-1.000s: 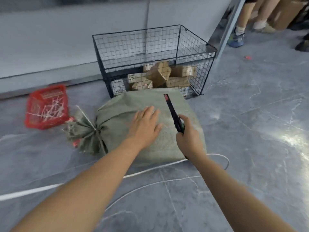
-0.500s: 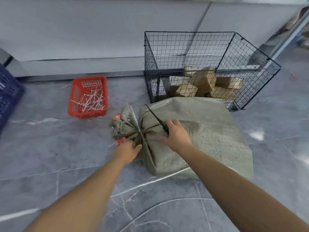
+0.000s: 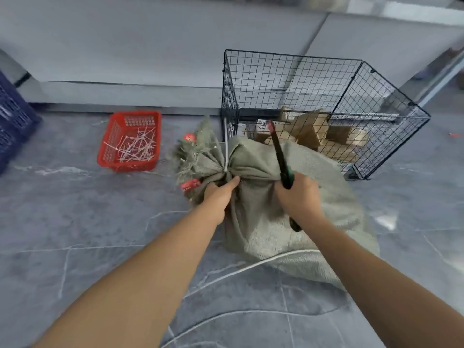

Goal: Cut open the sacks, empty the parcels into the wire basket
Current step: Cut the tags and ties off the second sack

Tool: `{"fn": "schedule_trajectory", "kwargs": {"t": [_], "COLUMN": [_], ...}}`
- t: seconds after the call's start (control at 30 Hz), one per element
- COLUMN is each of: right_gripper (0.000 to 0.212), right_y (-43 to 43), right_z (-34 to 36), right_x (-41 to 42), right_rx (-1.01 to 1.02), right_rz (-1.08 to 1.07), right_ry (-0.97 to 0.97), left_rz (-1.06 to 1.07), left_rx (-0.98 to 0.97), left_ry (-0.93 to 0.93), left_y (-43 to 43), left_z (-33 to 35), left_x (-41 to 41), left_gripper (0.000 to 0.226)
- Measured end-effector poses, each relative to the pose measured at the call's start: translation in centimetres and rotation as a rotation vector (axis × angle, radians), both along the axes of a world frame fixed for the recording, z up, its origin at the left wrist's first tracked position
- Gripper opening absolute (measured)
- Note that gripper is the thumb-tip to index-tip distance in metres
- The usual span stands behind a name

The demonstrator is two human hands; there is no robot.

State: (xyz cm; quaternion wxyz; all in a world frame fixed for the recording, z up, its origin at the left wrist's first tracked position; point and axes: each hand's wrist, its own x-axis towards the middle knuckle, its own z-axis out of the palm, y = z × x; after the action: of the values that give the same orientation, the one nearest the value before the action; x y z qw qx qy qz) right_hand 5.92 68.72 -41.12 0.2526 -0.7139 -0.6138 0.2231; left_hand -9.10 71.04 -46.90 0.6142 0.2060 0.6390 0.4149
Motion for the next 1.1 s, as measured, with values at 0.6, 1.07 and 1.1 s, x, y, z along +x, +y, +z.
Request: {"fn": "schedule_trajectory", "kwargs": {"t": [0.6,1.07,1.1], "right_gripper": [0.025,0.019,0.019], "right_y": [-2.9,-2.0,-2.0], "right_z": [9.8,8.8,8.7], "right_x": [16.9,17.9,17.9], "right_rx": [-0.017,-0.202,-0.213], "right_rz": [-0.419,-0.361,-0.357], "right_ry": [0.859,0.755,0.725], "left_rz": [-0.129,-0.283,-0.27], "left_rx": [0.782,1.057,1.092], "left_ry": [0.276,0.669,0.723], "left_y": [-2.1,-1.4,-1.3], "left_z": [16.7,15.3,15.2], "left_x": [14.3,12.9,13.1], "left_gripper": [0.025,0.017,0.022]}}
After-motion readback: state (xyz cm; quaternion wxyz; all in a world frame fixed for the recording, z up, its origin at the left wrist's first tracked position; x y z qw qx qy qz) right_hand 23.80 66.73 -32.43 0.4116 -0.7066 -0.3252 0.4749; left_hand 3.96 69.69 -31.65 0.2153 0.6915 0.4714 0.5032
